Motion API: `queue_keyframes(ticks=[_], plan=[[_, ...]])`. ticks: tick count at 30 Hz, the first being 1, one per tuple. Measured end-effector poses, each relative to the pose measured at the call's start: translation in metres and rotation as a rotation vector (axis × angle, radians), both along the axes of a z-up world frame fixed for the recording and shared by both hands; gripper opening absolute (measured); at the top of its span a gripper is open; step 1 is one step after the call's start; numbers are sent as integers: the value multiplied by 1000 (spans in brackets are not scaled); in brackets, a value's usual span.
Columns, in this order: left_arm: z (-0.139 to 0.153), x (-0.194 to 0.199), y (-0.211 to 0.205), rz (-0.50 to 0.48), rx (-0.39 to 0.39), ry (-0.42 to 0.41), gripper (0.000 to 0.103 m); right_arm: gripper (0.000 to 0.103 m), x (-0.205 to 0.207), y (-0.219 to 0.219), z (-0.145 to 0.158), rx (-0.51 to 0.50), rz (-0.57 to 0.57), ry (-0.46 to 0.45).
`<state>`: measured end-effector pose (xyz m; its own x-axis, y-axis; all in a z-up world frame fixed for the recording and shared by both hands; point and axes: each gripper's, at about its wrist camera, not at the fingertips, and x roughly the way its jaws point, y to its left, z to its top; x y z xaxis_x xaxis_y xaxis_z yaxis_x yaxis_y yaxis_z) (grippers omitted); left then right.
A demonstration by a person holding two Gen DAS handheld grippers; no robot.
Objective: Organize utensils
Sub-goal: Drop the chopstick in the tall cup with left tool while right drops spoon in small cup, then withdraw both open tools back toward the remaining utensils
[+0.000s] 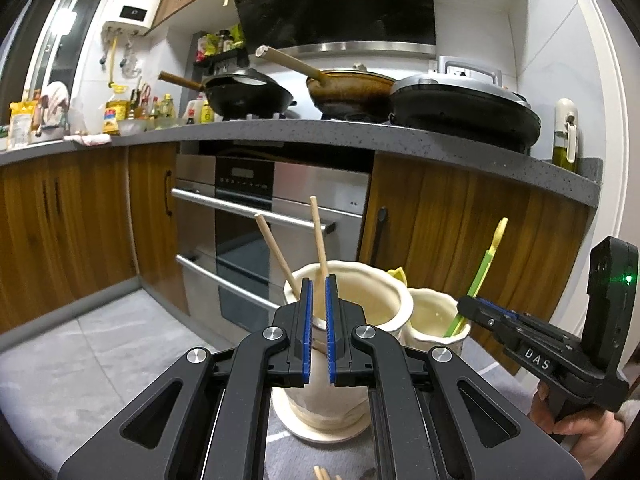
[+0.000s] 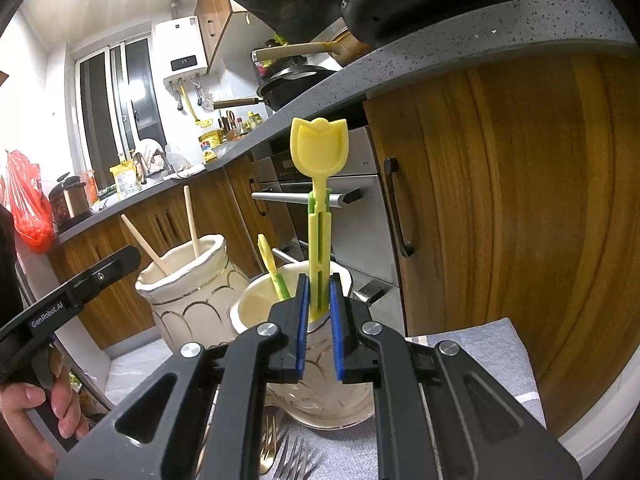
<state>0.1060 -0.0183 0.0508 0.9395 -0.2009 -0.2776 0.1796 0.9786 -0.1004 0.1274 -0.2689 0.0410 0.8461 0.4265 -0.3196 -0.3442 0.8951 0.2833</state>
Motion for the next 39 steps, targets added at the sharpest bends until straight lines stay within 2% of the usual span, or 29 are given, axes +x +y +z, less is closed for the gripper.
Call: queue_keyframes(ticks=[7,10,14,15,16,21,22,23,25,28,31,33,39], plan=[[3,-1,4,7,-11,7,7,13,3,-5,-1,4,-12,12],[3,-2,5,9,-13,8,8,20,2,-5,0,9,-18,11],[5,-3,6,11,-9,11,8,21,-3,-10,4,13,-25,14],[5,-4,7,12,-8,13,8,26,-5,-11,5,14,-26,14],[6,-6,7,13,-7,16,11,36,-9,-14,7,16,-29,12],[6,-19,11,6,-7,27,32,64,-24,-23,12,4,-39,24],[6,-22,12,9,-4,34,41,70,-27,-24,13,-2,-41,29],[6,-24,13,11,-4,37,51,73,-30,-26,14,-8,-43,36],[5,-32,16,18,-10,42,62,80,-35,-29,15,-11,-40,48],[4,-42,18,26,-9,48,77,89,-45,-32,15,-28,-39,68],[4,-52,19,32,3,61,83,97,-51,-31,14,-52,-41,77],[4,-59,20,43,18,73,89,98,-55,-30,15,-67,-43,84],[3,-76,24,50,30,105,94,98,-72,-22,14,-121,-45,98]])
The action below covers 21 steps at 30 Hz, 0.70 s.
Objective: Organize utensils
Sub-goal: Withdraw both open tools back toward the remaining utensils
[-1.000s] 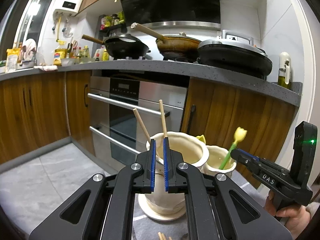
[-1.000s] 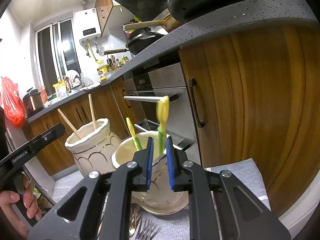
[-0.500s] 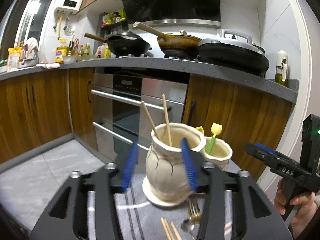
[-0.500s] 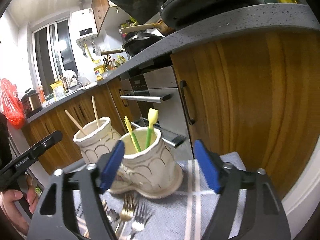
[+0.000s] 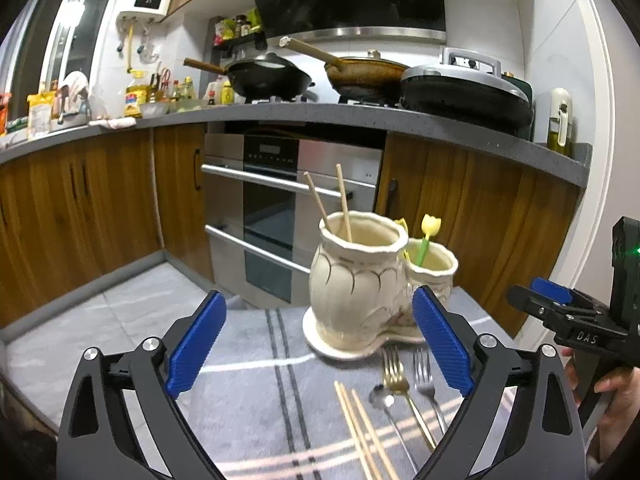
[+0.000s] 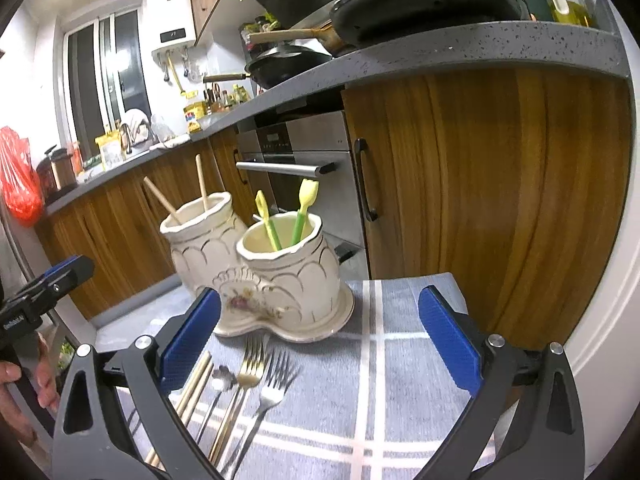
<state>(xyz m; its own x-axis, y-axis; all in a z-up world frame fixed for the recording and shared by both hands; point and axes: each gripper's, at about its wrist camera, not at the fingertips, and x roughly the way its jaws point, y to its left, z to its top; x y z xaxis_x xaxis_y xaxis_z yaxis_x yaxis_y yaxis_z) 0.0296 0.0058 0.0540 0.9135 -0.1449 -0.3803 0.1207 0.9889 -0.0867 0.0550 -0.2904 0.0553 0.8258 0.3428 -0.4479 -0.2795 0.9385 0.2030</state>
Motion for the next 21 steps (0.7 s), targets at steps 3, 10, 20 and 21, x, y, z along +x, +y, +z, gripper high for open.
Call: queue_keyframes(ticks=[3,10,20,21], plan=[[-6,-9,-1,-1,17,26,95,98,-8,3,-1,-15,8,5],[-33,-18,-7,7,59,148,95,98,-28,7,-9,-44,8,31],[-84,-21,-23,-5,131,390,80,98,-42,10,-34,-109,-5,135],[-88,-22,-25,-13,133,405,77,98,-43,12,-37,-121,0,144]])
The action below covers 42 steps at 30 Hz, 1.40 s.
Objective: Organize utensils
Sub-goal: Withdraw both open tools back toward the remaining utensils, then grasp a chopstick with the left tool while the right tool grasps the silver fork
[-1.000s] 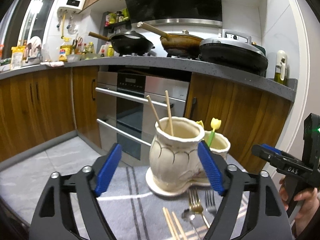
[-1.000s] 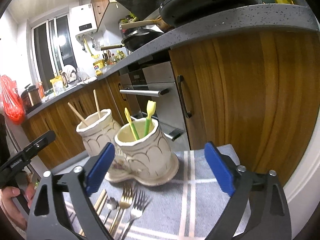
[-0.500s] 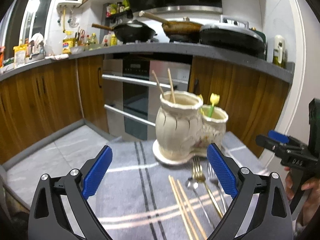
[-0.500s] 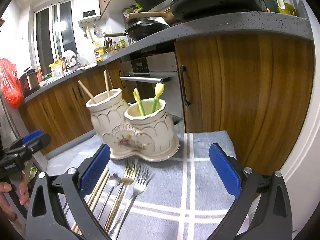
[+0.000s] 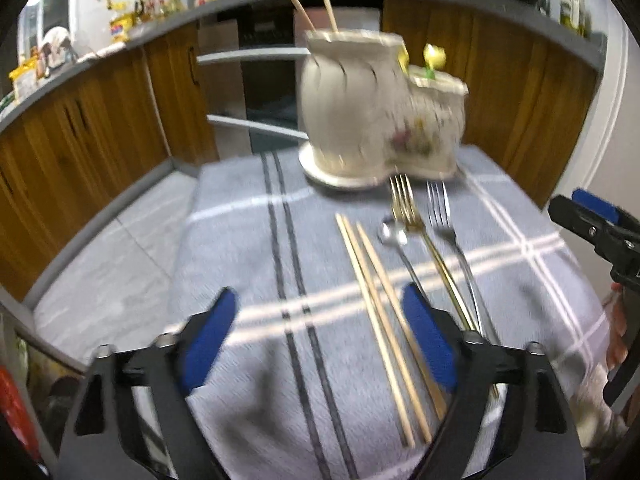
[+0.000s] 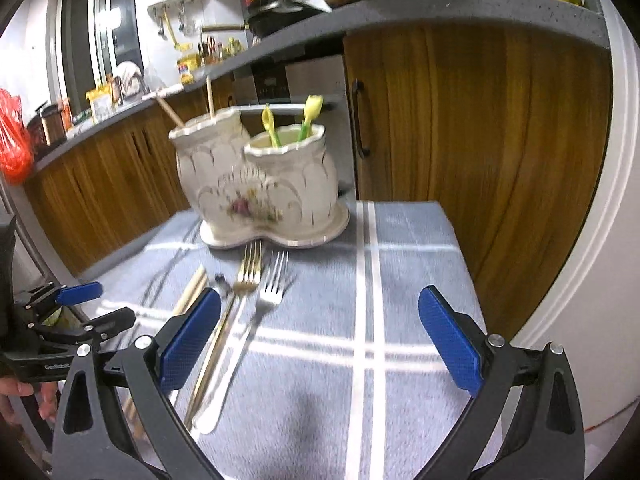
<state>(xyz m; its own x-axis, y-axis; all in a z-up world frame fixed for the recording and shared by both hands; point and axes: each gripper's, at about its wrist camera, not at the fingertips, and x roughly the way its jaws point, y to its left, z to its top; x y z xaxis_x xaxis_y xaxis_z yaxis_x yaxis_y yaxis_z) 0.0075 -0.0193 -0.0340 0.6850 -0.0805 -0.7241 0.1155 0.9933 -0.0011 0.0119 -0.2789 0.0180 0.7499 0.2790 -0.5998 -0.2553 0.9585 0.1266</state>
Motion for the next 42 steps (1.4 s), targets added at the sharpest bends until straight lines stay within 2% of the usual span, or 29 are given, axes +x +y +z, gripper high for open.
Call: queue_keyframes(ticks=[4,8,21,26,31,34,40,42], plan=[[-11,-3,-9,-26,16,55,63,98,-4,6,-7,-34,20,22],[-17,-5,-15,-37,23,88,55,98,-7,11,-12,-56,32,35],[-21,-4,-17,-53,38,127,45,98,-6,17,-19,-78,47,59],[-22,0,-23,-79,46,142,33,96,-4,24,-24,-102,69,85],[-22,1,-23,-102,72,147,17,61,4,35,-32,-108,111,153],[-22,1,-18,-100,71,149,6,46,15,41,-36,-78,131,209],[-23,0,-16,-103,78,145,5,26,34,53,-41,-32,144,286],[-24,1,-16,-104,75,145,5,25,38,57,-44,-30,153,307]])
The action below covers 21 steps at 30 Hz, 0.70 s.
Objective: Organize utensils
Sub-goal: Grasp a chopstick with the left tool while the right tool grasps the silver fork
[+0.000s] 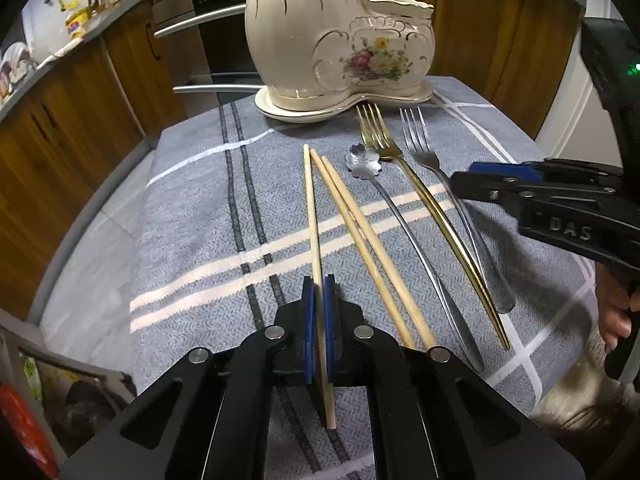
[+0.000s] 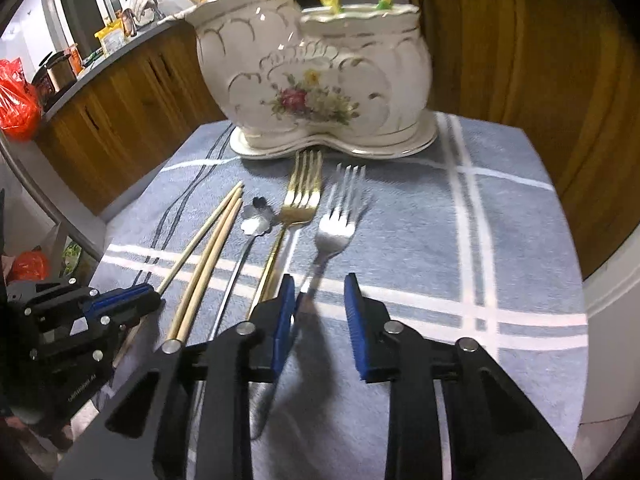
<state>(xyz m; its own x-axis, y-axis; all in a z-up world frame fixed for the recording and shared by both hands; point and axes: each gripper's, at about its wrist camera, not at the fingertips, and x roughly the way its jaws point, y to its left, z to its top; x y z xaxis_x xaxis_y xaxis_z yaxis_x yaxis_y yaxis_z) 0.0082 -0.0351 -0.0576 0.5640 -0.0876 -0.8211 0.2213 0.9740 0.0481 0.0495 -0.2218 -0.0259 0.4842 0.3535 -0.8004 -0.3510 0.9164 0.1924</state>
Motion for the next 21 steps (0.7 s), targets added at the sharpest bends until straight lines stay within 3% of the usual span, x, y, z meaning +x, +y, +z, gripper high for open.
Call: queue_keyframes(ticks=[5,12,17,21], plan=[[0,1,0,-1,-8,-1,5,12,2,12,-2,-56,28,-4],[1,0,3,-33,19,20,5,5,0,3,1,-114,92,2],[5,-2,7,-59,51,42,5,5,-13,-7,4,-214,193,2],[9,-4,9,-73,52,56,5,5,-18,-13,5,-235,236,33]])
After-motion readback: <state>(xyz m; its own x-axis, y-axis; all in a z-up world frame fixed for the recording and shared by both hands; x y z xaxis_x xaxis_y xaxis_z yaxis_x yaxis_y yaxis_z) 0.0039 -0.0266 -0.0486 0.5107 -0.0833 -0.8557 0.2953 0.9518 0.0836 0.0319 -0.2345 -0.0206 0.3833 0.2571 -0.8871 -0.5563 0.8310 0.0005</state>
